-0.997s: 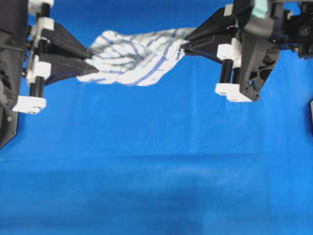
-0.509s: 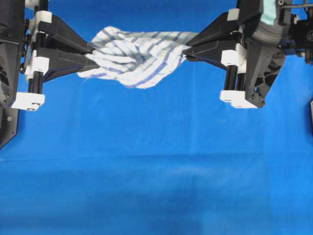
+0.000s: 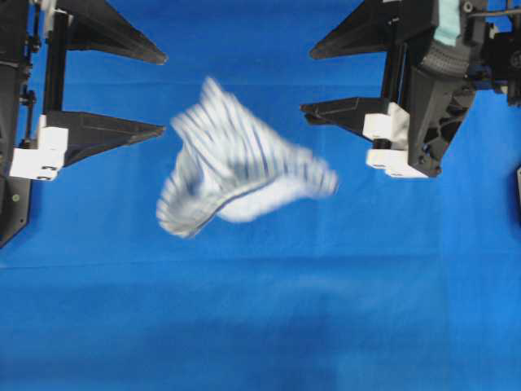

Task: Lift the towel with both arms.
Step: 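Open both grippers, drop the towel, and pull grippers outward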

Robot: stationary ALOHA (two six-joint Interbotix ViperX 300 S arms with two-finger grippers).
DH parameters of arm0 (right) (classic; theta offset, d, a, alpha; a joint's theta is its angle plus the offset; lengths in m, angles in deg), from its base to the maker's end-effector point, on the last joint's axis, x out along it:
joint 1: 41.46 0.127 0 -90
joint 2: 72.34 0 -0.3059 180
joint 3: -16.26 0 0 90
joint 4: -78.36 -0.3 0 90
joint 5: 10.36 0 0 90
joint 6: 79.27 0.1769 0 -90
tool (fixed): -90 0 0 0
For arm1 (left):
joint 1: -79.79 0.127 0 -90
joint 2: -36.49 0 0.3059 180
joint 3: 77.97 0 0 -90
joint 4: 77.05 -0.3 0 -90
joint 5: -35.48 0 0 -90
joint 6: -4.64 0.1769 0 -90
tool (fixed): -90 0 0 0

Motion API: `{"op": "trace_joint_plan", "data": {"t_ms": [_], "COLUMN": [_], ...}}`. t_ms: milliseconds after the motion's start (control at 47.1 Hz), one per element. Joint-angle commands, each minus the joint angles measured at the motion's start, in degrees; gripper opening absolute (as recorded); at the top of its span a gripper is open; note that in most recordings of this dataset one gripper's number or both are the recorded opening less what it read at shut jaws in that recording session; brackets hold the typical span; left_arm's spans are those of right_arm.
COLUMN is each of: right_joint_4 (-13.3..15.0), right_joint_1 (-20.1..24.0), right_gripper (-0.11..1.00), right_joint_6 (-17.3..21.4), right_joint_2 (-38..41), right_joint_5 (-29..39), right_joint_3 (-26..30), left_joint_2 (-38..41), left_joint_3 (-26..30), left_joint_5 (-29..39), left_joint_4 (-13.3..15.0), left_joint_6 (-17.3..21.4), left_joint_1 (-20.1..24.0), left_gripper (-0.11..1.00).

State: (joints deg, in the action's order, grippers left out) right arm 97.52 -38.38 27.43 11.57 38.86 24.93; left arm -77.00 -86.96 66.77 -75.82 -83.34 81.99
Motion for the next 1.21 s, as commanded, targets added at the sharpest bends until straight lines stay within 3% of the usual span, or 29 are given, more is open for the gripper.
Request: {"op": "trace_joint_plan", "data": {"t_ms": [0,340,743,1188], "right_joint_4": [0.3,0.0,0.0,0.0], "right_joint_1": [0.1,0.1,0.1,-0.4], "right_gripper": [0.66,0.66,0.66,0.66], "right_joint_6": [0.0,1.7,4.2,7.3], "right_joint_2": [-1.1,-0.7,-0.1,6.0], "right_joint_5": [-0.2,-1.7,-15.2,-26.0], "right_joint_3": [1.1,-2.7,-16.4,-27.2], "left_joint_2": [-0.6,0.2,0.4,2.2], "left_joint_3": [0.4,-4.6,-18.9,-30.4], "left_joint_5": [-0.7,-2.9,-18.9,-27.9], "left_joint_4": [0.0,0.0,0.0,0.0], "left_joint_6": [-0.1,-0.2,0.4,0.3], "left_joint_1": [0.1,0.1,0.1,0.1], "left_gripper": [0.92,0.91,0.91,0.91]}}
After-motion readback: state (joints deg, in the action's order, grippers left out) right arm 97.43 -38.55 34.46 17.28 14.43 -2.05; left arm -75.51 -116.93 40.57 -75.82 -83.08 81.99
